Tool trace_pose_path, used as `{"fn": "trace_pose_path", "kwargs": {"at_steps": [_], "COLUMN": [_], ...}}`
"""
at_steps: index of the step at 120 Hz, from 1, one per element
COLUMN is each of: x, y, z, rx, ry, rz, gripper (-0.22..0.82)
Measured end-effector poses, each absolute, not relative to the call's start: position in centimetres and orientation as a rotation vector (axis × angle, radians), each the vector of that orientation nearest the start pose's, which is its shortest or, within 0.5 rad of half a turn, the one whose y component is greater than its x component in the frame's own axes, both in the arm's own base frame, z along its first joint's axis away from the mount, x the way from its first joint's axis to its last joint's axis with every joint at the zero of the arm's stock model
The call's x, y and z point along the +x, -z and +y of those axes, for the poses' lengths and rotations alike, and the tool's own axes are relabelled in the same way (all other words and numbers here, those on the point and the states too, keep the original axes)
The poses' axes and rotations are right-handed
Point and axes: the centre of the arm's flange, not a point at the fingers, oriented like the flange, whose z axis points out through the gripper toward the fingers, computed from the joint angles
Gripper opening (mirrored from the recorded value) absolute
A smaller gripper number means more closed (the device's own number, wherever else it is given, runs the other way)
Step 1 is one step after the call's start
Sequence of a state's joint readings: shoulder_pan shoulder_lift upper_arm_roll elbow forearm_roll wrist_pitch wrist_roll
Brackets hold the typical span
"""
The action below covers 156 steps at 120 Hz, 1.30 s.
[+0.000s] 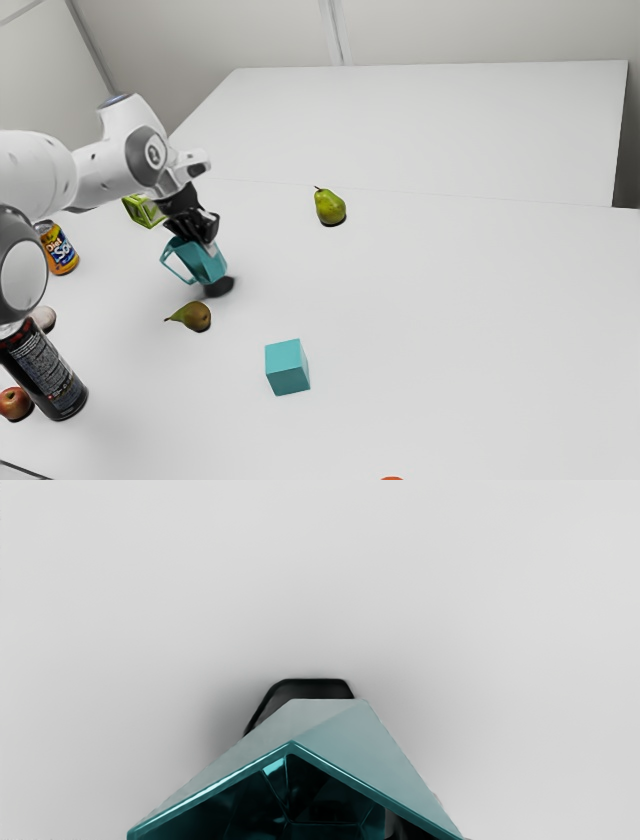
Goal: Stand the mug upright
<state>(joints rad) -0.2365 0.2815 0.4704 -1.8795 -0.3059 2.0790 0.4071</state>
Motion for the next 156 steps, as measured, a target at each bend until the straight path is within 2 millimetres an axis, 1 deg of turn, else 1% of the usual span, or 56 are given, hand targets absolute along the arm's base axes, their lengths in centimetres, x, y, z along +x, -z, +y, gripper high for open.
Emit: {"fn": "trace_pose_path", "kwargs": {"at_steps": [10,27,57,81,100,129,156], "x": [59.8,59.5,59.3,59.4,59.6,59.8,60.1], "y": [-36.9,-36.9,-36.0,-35.7,-35.2,-34.7,-33.7], "z": [10.5,8.9,7.8,7.6,6.9,6.6,6.2], "rx": [-3.264,-3.223,-3.180,-3.158,-3.145,-3.104,-3.083], "ry": [-0.010,-0.022,-0.055,-0.060,-0.074,-0.089,-0.104], "rz": [0.004,-0.052,-0.190,-0.281,-0.322,-0.348,-0.376], "gripper": [-0.18,-0.18,-0.18,-0.18,-0.18,-0.18,-0.18]}}
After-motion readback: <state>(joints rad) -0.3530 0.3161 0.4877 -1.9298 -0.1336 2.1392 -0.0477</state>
